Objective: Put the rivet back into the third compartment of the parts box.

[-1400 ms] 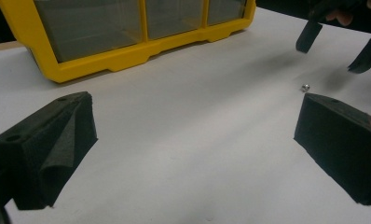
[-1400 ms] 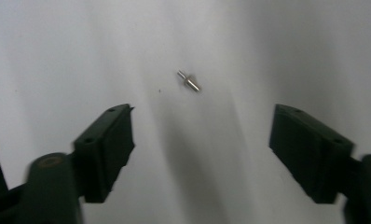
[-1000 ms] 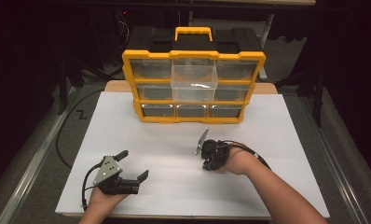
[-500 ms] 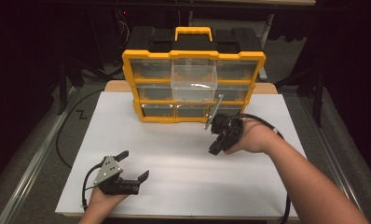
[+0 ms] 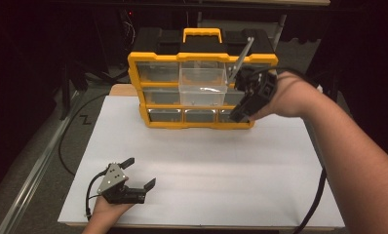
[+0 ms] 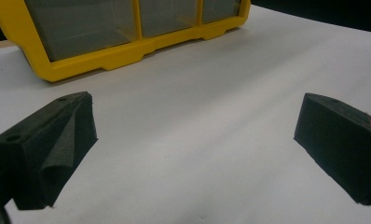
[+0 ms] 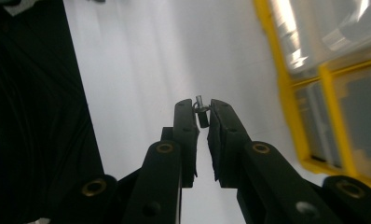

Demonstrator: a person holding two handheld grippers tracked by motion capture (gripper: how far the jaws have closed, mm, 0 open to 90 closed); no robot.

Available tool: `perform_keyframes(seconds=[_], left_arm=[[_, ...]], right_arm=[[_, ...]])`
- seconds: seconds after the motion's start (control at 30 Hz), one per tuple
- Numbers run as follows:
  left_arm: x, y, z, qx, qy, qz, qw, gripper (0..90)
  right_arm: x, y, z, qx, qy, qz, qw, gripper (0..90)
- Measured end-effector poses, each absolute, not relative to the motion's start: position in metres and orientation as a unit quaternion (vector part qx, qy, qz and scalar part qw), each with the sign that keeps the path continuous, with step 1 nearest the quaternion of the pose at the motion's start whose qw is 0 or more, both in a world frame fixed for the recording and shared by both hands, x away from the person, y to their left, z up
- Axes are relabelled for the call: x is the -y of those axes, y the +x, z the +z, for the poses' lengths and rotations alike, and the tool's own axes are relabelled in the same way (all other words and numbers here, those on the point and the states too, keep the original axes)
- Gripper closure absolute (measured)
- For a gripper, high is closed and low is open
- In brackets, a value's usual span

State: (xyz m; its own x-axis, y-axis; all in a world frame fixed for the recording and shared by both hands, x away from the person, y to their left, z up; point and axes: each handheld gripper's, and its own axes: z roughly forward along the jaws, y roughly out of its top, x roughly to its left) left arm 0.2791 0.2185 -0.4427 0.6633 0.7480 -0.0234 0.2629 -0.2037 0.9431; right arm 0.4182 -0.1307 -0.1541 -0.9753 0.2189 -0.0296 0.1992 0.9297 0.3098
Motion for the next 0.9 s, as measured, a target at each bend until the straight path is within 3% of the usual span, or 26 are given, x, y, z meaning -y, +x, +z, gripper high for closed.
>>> perform_keyframes(seconds=[0.3, 0.57, 0.6, 0.67, 0.9], left_arm=[[-0.218, 0.280, -0.444, -0.339, 0.744, 0.226, 0.530, 0.3], [-0.221, 0.280, -0.443, -0.337, 0.742, 0.225, 0.535, 0.3], [-0.221, 0.280, -0.443, -0.336, 0.742, 0.224, 0.535, 0.3], [-0.220, 0.280, -0.443, -0.336, 0.743, 0.224, 0.535, 0.3], [-0.218, 0.280, -0.444, -0.333, 0.748, 0.220, 0.530, 0.3]], right_arm=[[0.092, 0.441, -0.097, -0.978, 0.102, 0.164, 0.075, 82.8], [0.063, 0.475, -0.106, -0.978, 0.125, 0.146, 0.083, 82.1], [0.063, 0.477, -0.107, -0.977, 0.127, 0.146, 0.084, 76.8], [0.063, 0.480, -0.108, -0.977, 0.137, 0.146, 0.076, 51.9], [0.084, 0.453, -0.099, -0.976, 0.137, 0.149, 0.084, 46.3]])
